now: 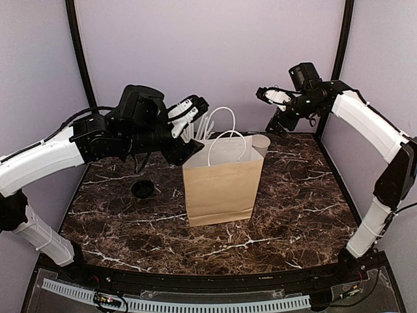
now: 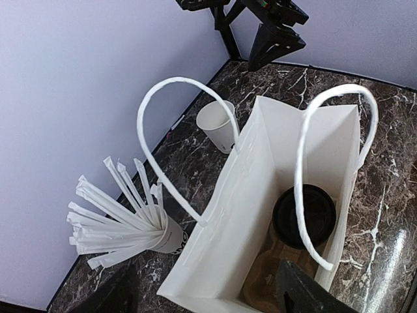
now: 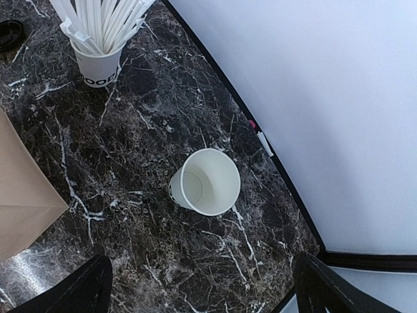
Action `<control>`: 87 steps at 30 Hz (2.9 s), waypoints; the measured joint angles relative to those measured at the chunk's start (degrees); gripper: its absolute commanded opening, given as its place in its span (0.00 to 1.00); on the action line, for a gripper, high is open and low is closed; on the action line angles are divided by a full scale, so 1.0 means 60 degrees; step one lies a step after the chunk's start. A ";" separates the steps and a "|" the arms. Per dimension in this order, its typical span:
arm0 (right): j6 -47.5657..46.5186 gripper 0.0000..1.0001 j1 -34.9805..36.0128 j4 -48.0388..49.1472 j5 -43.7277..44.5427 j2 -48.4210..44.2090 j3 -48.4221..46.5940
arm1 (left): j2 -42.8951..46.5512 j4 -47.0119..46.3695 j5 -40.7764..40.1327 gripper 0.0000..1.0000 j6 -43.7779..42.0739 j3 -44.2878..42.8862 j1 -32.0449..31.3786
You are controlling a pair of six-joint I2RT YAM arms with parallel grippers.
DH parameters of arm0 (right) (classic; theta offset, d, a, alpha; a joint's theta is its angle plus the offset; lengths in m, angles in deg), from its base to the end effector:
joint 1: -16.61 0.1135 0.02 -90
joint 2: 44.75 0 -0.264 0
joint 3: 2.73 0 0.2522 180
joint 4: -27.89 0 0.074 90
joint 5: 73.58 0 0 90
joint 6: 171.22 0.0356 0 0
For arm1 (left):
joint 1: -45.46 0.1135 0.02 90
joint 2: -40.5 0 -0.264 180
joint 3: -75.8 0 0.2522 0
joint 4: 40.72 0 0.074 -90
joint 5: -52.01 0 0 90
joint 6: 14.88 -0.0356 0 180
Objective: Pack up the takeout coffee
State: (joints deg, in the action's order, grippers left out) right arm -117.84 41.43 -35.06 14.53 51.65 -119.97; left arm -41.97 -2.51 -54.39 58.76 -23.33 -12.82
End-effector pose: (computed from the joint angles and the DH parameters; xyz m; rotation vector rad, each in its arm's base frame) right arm 0.3321 0.1549 0.3921 -1.1926 1.9739 -0.0674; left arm 0.1808 -0.2734 0.4078 1.0182 1.6473 -0.2096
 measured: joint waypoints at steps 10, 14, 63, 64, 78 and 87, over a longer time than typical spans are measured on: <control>0.1661 0.99 -0.2033 0.1053 -0.1752 -0.0696 0.1078 | 0.1126 -0.1093 0.1592 0.50 0.2218 0.0521 0.3362; 0.2448 0.96 -0.3031 0.1617 -0.2779 -0.1242 0.1927 | 0.0535 -0.1421 0.2787 0.46 0.4204 0.0495 0.5391; 0.3268 0.95 -0.3198 0.2776 -0.3982 -0.2590 0.4309 | -0.3373 -0.2036 0.6441 0.28 0.8338 -0.0164 0.5701; 0.3268 0.95 -0.3198 0.2776 -0.3985 -0.2590 0.4309 | -0.3348 -0.1931 0.6437 0.28 0.8338 -0.0164 0.5697; 0.3377 0.99 -0.3202 0.2772 -0.4251 -0.2586 0.4302 | -0.3126 -0.1559 0.6397 0.39 0.8491 -0.0164 0.5621; 0.3377 0.99 -0.3198 0.2728 -0.4262 -0.2575 0.4248 | -0.2488 -0.0736 0.5872 0.40 0.8521 0.0120 0.5533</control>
State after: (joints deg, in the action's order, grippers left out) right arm -97.58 22.24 -18.69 -11.04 36.20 -94.48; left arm -56.90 -6.93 -19.16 109.88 -22.60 20.38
